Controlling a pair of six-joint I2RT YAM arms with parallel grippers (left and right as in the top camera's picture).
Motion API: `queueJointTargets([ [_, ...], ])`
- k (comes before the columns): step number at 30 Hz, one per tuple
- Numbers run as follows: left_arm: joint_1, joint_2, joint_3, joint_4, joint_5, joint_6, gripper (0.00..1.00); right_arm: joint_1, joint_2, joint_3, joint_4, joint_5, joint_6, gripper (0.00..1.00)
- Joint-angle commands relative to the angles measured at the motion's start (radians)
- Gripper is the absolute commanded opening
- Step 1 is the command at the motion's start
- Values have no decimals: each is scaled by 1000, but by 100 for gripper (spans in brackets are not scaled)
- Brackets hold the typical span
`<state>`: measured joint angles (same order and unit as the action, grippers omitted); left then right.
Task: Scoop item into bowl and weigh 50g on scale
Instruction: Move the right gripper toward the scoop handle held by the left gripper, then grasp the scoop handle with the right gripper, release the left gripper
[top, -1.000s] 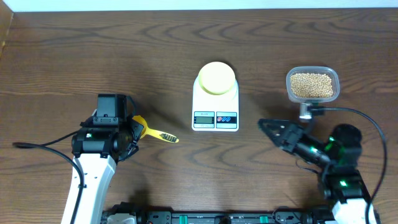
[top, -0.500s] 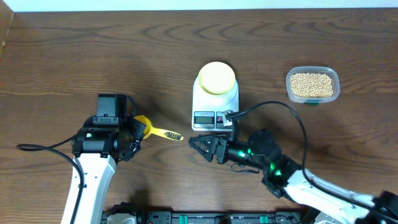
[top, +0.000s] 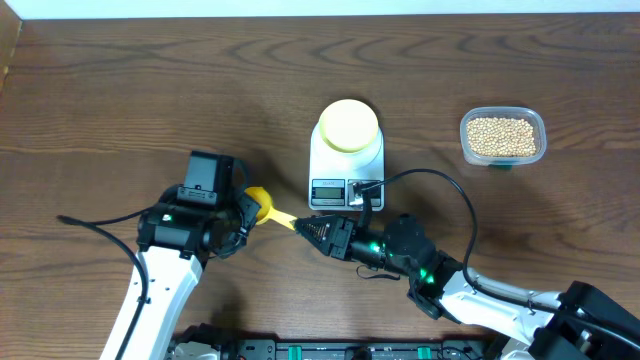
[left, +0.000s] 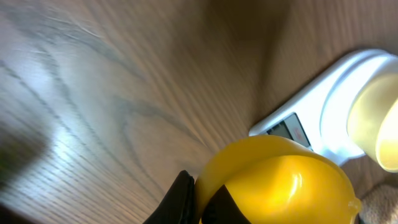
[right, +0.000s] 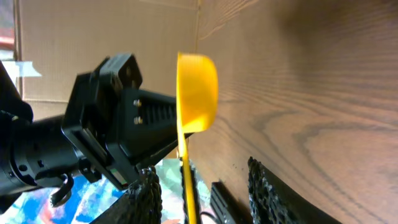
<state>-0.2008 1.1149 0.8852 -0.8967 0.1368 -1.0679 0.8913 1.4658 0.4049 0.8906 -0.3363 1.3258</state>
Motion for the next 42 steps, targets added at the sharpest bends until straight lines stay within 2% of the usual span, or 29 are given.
queueJointTargets([
  [1, -45, 2, -1, 18, 5, -12, 7, 34, 1, 8, 13, 37, 25, 41],
  [5, -87, 2, -1, 19, 2, -19, 7, 59, 1, 8, 20, 78, 31, 35],
  [10, -117, 2, -1, 19, 2, -19, 7, 60, 1, 8, 27, 122, 31, 32],
  [25, -119, 2, -1, 19, 2, -19, 7, 60, 1, 8, 42, 155, 32, 14],
  [42, -119, 2, -1, 18, 2, -19, 7, 72, 1, 8, 42, 155, 54, 9],
])
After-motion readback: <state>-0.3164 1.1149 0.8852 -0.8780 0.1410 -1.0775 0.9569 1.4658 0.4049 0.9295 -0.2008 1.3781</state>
